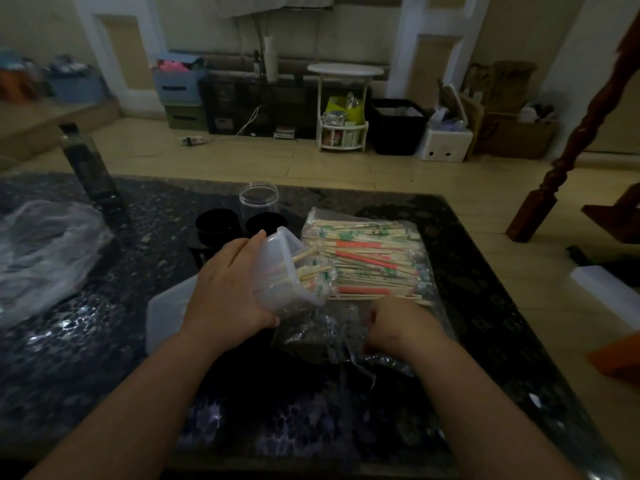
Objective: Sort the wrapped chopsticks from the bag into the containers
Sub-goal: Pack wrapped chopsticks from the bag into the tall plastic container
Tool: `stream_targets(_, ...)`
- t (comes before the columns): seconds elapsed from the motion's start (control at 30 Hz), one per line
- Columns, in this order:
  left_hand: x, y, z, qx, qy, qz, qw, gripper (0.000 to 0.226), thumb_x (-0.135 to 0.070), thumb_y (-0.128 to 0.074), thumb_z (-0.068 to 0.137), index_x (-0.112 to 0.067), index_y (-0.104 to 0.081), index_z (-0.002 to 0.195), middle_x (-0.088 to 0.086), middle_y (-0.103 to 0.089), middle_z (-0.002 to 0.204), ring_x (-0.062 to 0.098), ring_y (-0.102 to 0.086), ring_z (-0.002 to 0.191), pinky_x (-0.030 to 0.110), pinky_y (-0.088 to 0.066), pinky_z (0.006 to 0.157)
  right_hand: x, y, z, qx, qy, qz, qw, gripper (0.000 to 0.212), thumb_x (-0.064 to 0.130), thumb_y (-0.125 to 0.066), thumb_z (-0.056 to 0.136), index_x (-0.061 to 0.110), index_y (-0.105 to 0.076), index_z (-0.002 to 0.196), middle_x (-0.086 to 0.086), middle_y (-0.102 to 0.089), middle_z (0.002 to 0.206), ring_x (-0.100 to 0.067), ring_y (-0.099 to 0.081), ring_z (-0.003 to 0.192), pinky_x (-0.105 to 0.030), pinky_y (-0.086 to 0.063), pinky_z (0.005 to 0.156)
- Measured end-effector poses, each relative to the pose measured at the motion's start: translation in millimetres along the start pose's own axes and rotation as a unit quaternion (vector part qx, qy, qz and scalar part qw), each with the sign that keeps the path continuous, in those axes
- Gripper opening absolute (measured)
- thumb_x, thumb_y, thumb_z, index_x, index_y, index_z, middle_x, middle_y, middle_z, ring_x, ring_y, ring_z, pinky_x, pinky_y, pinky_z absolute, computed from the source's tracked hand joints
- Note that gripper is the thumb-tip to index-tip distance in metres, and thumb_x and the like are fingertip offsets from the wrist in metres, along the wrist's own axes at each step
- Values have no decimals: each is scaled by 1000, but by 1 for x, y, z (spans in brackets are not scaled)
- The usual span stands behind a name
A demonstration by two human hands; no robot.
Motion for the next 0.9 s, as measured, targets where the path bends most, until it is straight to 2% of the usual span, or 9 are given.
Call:
stream_targets(0.2,1,0,0,-1,1,-5,1000,133,-32,-95,44,-25,-21,154,0,-32,148,21,-32,132,35,-30,104,-2,-14,-3,4,-52,-75,996,39,38,-74,81,17,-65,113,-4,-66,118,-24,-64,108,-32,-49,84)
stream_targets(0.33,1,-1,1,4,7,-4,1000,133,-33,-95,47,-27,-18,154,-2,-30,149,19,-29,134,33,-27,105,-1,-21,-4,14,-70,-77,994,45,51,-72,80,19,-66,111,-3,-67,115,-24,-65,106,-32,-50,85)
stream_targets(0.43,2,-1,1,4,7,-4,1000,134,-34,-95,45,-28,-18,154,-3,-29,149,17,-29,133,32,-26,105,-2,-27,0,1,-82,-36,996,42,51,-60,87,17,-68,111,-5,-68,118,-24,-65,107,-31,-48,84)
stream_targets(0.5,3,-1,2,4,12,-7,1000,133,-34,-95,46,-29,-17,154,-4,-29,149,17,-29,133,32,-26,105,-1,-30,2,-1,-90,6,996,51,59,-50,91,16,-68,113,-6,-67,122,-26,-63,110,-32,-45,85)
stream_targets(0.67,4,-1,3,6,17,-7,1000,133,-36,-94,47,-32,-15,154,-6,-26,150,18,-28,134,35,-28,106,-1,-40,10,9,-75,19,997,54,60,-45,94,19,-65,123,-10,-62,131,-29,-57,122,-35,-42,101)
stream_targets(0.7,5,-2,3,7,17,-7,1000,133,-36,-94,47,-32,-15,154,-6,-26,150,18,-28,134,35,-28,106,-2,-41,12,10,-65,14,998,50,54,-46,95,22,-59,132,-10,-61,134,-30,-54,126,-35,-40,104)
stream_targets(0.77,5,-2,3,7,16,-10,1000,133,-36,-94,47,-31,-15,154,-5,-27,149,18,-28,133,35,-28,106,-2,-43,15,20,-55,26,998,62,39,-47,97,27,-27,154,-12,-56,140,-32,-46,134,-38,-39,106)
stream_targets(0.83,4,-2,3,5,14,-10,1000,132,-35,-94,47,-30,-16,154,-4,-28,149,18,-29,132,34,-28,105,-3,-45,17,20,-58,33,998,80,32,-50,96,26,2,158,-13,-56,139,-30,-52,128,-40,-43,101)
stream_targets(0.9,3,-1,3,6,15,-7,1000,132,-35,-94,48,-29,-16,154,-4,-27,149,18,-28,132,34,-28,105,-5,-48,19,4,-76,29,997,87,27,-50,96,21,11,156,-14,-55,139,-30,-55,124,-40,-44,97)
Point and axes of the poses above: each hand's wrist, its own z-axis towards the middle knuckle, its own y-axis out of the back of the hand, x = y × z, the point moved 2 cm from there along z, towards the middle knuckle
